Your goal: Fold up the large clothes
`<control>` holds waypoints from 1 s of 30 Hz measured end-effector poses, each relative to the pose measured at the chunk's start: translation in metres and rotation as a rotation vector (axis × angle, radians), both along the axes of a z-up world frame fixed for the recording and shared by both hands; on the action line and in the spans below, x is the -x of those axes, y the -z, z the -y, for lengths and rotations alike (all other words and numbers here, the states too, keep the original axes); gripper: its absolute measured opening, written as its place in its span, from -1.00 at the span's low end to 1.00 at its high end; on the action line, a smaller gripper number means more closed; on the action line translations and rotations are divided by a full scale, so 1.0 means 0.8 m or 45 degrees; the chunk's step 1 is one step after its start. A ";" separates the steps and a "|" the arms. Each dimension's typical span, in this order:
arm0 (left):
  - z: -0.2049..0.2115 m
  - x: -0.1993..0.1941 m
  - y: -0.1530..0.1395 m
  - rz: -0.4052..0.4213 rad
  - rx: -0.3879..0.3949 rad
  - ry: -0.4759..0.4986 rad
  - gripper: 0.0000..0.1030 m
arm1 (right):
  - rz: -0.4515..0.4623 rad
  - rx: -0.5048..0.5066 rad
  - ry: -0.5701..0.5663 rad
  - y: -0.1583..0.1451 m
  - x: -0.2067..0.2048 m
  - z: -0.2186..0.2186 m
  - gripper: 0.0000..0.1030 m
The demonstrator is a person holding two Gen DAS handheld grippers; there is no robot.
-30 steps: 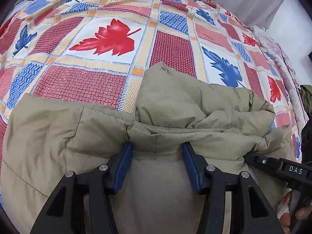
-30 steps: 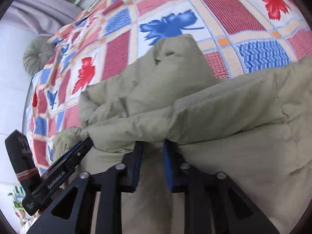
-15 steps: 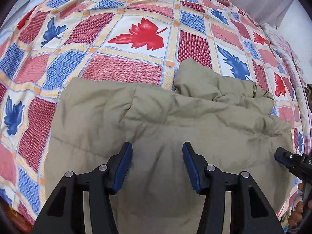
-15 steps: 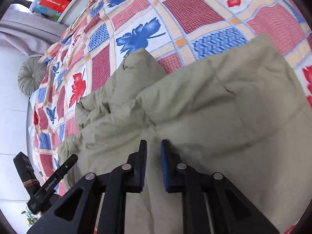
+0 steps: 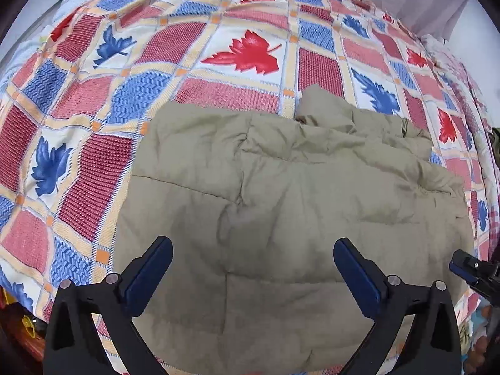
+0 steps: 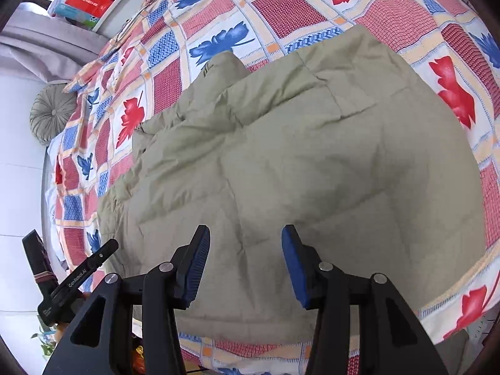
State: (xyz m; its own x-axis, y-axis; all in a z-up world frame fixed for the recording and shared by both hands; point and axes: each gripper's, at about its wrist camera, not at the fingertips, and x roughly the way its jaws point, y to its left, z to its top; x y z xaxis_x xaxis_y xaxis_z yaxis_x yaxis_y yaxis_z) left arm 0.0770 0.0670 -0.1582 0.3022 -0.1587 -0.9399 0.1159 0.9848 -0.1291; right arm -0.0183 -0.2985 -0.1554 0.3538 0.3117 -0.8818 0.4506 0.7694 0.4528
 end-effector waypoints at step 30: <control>-0.098 0.005 0.036 -0.143 0.042 -0.062 1.00 | -0.049 -0.029 -0.294 0.012 -0.003 -0.117 0.99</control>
State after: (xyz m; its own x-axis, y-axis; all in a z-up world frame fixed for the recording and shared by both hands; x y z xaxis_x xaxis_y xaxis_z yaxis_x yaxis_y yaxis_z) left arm 0.0728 0.1453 -0.1871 0.2038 -0.1778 -0.9627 0.0508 0.9840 -0.1709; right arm -0.0159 -0.2046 -0.1651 0.2371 0.4003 -0.8852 0.2811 0.8439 0.4569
